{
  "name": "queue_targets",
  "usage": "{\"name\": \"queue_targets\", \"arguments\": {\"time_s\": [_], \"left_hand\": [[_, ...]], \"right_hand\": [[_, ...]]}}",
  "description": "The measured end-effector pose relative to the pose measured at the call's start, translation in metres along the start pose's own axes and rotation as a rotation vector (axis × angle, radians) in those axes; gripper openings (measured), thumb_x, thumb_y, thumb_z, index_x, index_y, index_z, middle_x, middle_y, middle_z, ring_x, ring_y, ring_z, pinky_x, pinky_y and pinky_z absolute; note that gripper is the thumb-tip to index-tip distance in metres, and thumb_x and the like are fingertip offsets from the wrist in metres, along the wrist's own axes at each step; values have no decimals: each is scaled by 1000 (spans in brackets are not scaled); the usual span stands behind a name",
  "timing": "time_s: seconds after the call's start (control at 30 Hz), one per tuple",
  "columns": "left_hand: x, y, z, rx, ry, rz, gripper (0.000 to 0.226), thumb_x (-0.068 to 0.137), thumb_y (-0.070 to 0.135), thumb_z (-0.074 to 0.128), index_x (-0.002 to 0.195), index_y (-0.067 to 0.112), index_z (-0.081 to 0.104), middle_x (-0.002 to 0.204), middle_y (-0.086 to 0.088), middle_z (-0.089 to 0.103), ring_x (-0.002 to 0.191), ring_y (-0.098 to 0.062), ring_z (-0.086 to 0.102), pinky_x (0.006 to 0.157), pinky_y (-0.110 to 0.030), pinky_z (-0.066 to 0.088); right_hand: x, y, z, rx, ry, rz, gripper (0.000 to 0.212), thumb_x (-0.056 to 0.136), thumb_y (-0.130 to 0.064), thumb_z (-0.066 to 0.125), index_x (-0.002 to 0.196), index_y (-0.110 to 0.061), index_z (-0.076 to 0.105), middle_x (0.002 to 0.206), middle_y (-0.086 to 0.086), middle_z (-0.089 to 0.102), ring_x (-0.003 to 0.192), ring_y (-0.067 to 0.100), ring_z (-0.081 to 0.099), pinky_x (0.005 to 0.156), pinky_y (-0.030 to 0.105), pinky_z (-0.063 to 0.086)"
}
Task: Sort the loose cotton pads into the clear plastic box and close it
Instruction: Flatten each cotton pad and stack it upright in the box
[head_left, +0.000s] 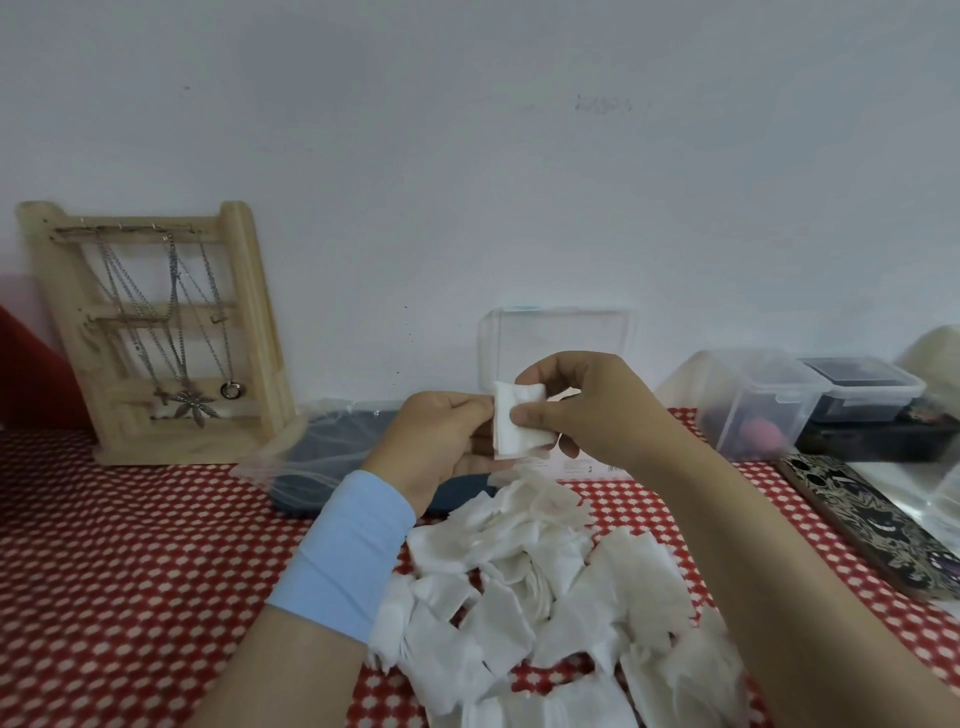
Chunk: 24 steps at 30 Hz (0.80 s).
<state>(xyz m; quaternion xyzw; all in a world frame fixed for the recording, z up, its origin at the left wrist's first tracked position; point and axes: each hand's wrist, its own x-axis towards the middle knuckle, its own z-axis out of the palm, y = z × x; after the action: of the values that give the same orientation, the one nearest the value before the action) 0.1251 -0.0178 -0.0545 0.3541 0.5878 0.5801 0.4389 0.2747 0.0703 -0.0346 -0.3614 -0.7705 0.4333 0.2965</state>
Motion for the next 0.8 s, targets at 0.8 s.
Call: {"name": "queue_targets", "arguments": {"time_s": [0.8], "left_hand": [[11, -7, -27, 80, 238, 20, 15, 96, 12, 64, 82, 14, 68, 95, -6, 70, 88, -20, 69, 65, -28, 63]], "right_hand": [[4, 7, -11, -299, -76, 66, 11, 94, -30, 69, 93, -24, 78, 81, -14, 72, 67, -2, 63, 61, 13, 47]]}}
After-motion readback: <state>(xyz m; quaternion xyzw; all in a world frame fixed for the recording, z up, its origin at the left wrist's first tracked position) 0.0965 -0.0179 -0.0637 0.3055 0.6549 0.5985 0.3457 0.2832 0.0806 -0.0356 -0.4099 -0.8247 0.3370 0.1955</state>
